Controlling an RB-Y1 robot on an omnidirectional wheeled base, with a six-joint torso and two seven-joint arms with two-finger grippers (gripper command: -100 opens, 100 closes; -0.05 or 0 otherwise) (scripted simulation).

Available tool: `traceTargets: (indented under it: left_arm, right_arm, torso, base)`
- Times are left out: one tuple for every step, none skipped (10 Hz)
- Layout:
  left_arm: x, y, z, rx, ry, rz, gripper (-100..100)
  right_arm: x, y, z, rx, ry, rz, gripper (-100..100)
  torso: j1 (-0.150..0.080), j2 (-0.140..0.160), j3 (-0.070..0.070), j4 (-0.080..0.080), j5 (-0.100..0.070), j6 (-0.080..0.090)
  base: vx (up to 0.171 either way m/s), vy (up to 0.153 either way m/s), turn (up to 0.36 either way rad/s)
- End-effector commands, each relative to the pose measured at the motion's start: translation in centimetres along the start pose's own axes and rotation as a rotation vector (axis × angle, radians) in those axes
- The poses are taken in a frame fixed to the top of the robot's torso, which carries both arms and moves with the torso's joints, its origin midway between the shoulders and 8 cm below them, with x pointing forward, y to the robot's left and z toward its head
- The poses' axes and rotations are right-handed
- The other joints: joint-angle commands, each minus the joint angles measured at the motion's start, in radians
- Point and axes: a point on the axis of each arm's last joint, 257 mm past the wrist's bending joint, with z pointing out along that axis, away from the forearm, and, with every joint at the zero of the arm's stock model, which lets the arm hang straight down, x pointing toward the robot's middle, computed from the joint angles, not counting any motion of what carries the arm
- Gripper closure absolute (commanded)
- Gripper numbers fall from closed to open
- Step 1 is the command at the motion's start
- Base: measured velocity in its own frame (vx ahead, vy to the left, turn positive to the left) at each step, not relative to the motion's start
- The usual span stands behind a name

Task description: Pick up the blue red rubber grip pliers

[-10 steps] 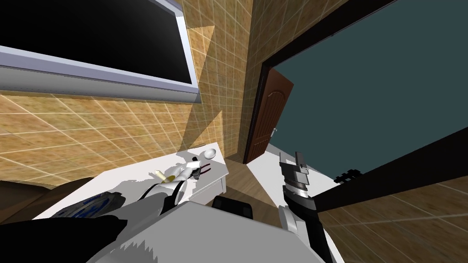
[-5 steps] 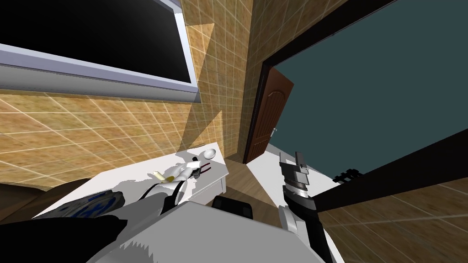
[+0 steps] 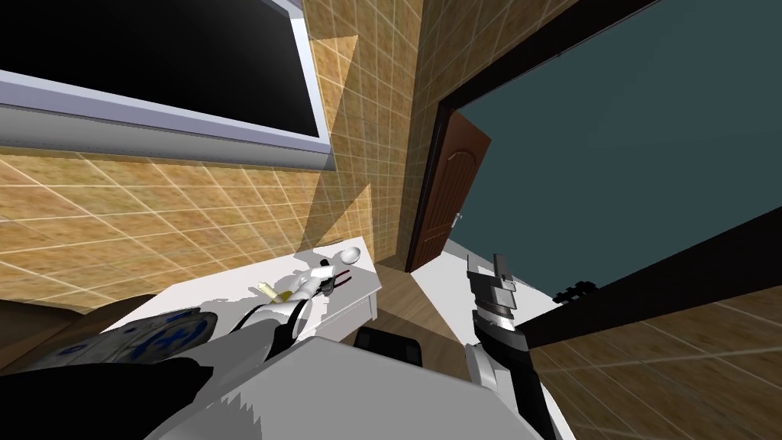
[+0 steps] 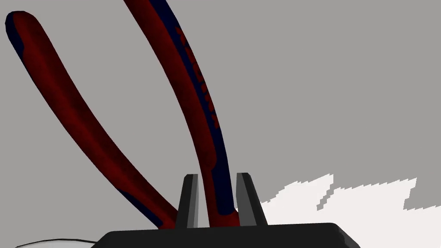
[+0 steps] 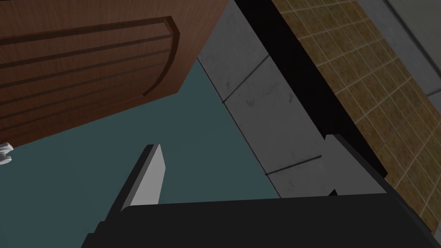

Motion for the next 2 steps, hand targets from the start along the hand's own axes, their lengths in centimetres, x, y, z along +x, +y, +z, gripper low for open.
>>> traceTargets:
  left_arm:
    - [0.00, 0.00, 0.00, 0.000, 0.000, 0.000, 100]
    - [-0.05, -0.05, -0.06, -0.001, 0.000, 0.000, 0]
  right_arm:
    - [0.00, 0.00, 0.00, 0.000, 0.000, 0.000, 0]
    - [0.00, 0.00, 0.00, 0.000, 0.000, 0.000, 0]
  torso:
    - [0.000, 0.000, 0.000, 0.000, 0.000, 0.000]
    - [0.000, -0.001, -0.001, 0.000, 0.000, 0.000]
  base:
    - [-0.021, -0.011, -0.001]
    - [0.000, 0.000, 0.000]
